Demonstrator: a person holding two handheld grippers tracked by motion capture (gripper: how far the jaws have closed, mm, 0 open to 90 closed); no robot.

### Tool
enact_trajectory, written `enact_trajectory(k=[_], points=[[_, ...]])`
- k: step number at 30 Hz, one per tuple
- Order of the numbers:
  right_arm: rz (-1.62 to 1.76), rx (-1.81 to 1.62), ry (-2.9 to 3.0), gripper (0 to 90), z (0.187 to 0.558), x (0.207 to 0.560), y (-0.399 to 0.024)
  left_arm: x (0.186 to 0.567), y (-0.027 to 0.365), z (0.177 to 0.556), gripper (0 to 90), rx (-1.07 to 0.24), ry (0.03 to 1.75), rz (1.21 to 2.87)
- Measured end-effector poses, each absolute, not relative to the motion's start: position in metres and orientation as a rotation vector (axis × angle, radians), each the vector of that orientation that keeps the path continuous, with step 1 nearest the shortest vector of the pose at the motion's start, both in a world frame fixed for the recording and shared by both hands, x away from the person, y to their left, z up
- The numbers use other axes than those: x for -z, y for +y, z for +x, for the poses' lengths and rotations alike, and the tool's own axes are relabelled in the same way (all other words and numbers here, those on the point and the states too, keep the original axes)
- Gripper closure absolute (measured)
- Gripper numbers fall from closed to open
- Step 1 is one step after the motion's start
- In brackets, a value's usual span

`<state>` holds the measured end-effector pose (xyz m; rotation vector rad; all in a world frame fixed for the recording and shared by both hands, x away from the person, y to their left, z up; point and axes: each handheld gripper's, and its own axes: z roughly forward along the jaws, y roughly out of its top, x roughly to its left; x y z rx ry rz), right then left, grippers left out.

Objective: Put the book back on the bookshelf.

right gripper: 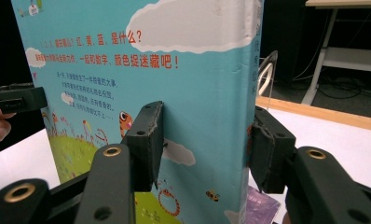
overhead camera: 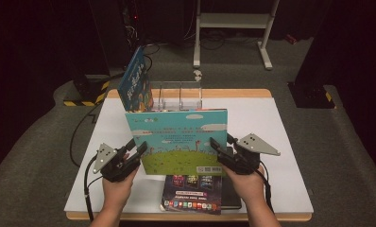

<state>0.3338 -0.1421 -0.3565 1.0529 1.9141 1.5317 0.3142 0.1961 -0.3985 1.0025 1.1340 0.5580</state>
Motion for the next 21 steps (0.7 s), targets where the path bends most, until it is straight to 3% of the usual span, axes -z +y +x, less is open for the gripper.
enact_trajectory(k=[21], points=[[1.034, -1.537, 1.864, 49.0, 0.337, 0.3546, -0.1416, 0.3978, 0.1921, 0.3234, 56.5, -0.587, 1.087, 0.975]])
